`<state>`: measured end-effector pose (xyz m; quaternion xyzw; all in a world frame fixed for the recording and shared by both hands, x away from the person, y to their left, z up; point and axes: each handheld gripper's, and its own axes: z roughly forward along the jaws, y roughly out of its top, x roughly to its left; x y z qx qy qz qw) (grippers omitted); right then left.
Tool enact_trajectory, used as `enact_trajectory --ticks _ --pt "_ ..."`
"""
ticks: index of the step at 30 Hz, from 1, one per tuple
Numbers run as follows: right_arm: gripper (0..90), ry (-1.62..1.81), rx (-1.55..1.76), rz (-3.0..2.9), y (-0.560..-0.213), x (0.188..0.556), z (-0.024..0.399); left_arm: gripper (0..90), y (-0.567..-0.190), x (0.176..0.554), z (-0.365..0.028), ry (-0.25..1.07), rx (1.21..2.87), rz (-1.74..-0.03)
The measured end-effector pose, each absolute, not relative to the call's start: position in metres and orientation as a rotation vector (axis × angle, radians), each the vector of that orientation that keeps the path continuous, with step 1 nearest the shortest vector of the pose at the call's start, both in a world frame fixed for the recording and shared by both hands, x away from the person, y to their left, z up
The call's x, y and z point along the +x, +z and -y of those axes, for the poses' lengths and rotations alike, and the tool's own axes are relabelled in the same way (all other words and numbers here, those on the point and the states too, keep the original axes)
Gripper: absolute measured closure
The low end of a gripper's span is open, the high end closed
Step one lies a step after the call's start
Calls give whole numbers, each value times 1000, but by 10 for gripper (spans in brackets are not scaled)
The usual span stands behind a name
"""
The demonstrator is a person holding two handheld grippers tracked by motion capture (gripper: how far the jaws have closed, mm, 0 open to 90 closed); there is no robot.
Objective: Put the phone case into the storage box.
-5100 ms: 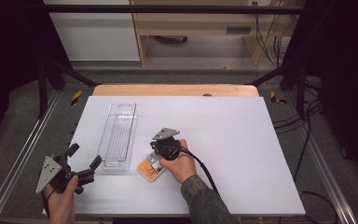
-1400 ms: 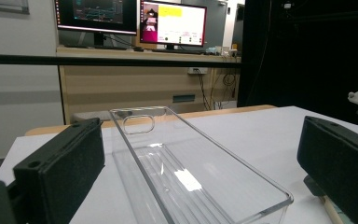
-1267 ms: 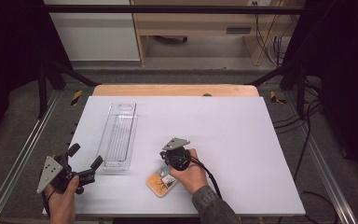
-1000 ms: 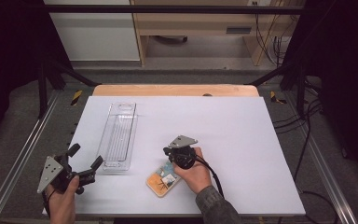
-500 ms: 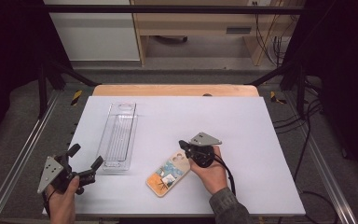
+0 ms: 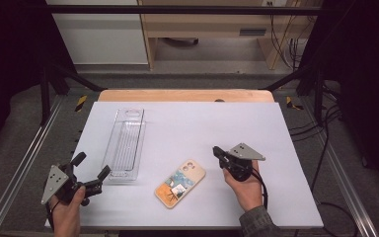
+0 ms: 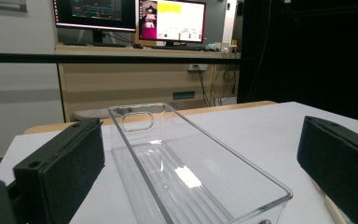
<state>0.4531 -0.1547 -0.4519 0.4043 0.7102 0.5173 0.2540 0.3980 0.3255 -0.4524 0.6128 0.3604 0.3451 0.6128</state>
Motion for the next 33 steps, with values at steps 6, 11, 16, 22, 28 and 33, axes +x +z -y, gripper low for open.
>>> enact_trajectory --ticks 6,11,16,22,28,33 --pt "747 1395 1138 -1879 -452 447 177 4 -453 397 -326 795 1414 -829" --pt "533 1393 1196 -1813 -453 444 194 4 -452 397 -326 795 1413 -833" --pt "346 1366 1228 -1812 -454 444 201 4 -452 397 -324 794 1427 -823" --pt "139 1360 1236 -1770 -454 439 210 4 -452 397 -322 782 1442 -818" --pt "56 1383 1244 -1731 -457 429 221 4 -449 397 -317 760 1459 -804" --pt "46 1403 1204 -1731 -460 417 226 4 -443 396 -311 744 1458 -783"
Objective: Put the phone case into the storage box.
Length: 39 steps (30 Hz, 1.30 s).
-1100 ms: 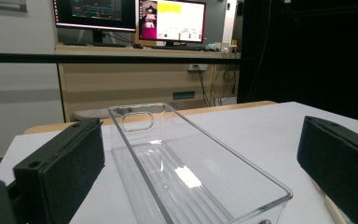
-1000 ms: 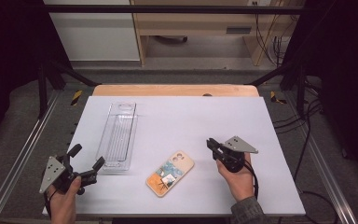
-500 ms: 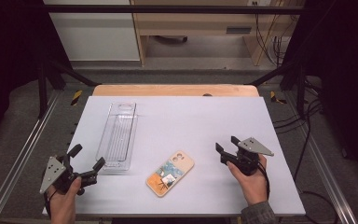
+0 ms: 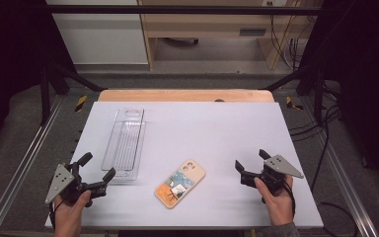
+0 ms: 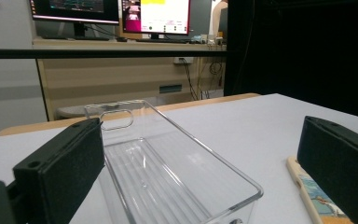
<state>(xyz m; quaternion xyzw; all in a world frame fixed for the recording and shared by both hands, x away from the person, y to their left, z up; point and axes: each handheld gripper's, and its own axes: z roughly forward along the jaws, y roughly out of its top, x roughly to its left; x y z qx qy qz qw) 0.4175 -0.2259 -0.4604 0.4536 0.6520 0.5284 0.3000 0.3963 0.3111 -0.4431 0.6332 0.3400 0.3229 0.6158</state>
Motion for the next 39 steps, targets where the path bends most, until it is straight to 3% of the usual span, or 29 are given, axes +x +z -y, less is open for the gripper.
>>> enact_trajectory --ticks 11,29,39 --pt "39 1360 1136 -1697 -468 409 229 5 -425 392 -292 692 1576 -772" --pt "36 1380 1076 -1692 -467 402 225 15 -413 392 -202 526 1879 -681" --pt "36 1390 1094 -1681 -468 401 227 15 -421 394 -171 456 1993 -614"
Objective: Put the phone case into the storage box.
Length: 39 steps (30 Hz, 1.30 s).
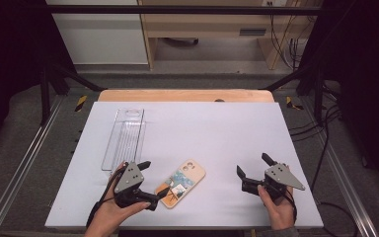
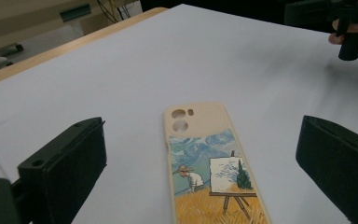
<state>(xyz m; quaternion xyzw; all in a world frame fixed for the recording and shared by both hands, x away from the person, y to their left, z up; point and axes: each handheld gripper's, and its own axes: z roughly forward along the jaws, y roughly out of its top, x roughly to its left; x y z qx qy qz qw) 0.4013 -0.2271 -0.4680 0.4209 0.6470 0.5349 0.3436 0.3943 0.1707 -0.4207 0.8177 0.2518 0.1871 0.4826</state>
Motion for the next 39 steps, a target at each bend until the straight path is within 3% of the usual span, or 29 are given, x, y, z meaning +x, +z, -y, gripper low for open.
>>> enact_trajectory --ticks 39 --pt "31 1386 1128 -1690 -470 402 224 35 -465 424 -119 308 2315 -749"
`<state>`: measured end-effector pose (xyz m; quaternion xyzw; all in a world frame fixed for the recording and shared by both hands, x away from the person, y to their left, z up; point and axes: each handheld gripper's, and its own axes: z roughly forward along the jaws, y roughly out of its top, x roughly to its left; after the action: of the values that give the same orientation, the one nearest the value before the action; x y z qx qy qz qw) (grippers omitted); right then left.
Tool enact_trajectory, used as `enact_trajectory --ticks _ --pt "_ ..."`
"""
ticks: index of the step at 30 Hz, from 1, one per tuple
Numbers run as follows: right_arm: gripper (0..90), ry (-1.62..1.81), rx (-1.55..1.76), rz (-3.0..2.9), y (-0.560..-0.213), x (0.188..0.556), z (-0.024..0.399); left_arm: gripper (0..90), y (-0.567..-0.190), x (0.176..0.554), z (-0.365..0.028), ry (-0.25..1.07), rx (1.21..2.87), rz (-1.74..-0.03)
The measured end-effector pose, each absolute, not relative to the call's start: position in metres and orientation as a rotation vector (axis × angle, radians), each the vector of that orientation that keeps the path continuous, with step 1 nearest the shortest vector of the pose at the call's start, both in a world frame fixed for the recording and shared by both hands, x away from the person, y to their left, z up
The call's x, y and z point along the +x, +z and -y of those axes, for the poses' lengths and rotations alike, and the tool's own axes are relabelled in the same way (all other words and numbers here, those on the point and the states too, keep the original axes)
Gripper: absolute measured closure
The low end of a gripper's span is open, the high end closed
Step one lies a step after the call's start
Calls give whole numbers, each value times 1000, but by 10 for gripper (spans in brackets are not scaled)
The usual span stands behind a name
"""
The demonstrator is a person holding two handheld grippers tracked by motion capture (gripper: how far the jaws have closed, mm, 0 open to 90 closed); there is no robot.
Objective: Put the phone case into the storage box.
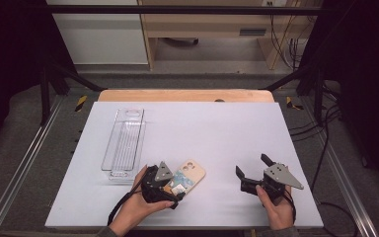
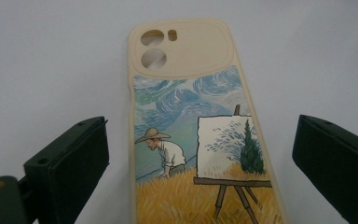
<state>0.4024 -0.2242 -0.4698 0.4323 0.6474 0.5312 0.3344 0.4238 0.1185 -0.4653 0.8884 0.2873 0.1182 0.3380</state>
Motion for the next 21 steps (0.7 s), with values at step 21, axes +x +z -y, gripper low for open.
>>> enact_trajectory --ticks 21 --pt "29 1393 1135 -1702 -470 403 224 35 -477 428 -111 284 2363 -766"
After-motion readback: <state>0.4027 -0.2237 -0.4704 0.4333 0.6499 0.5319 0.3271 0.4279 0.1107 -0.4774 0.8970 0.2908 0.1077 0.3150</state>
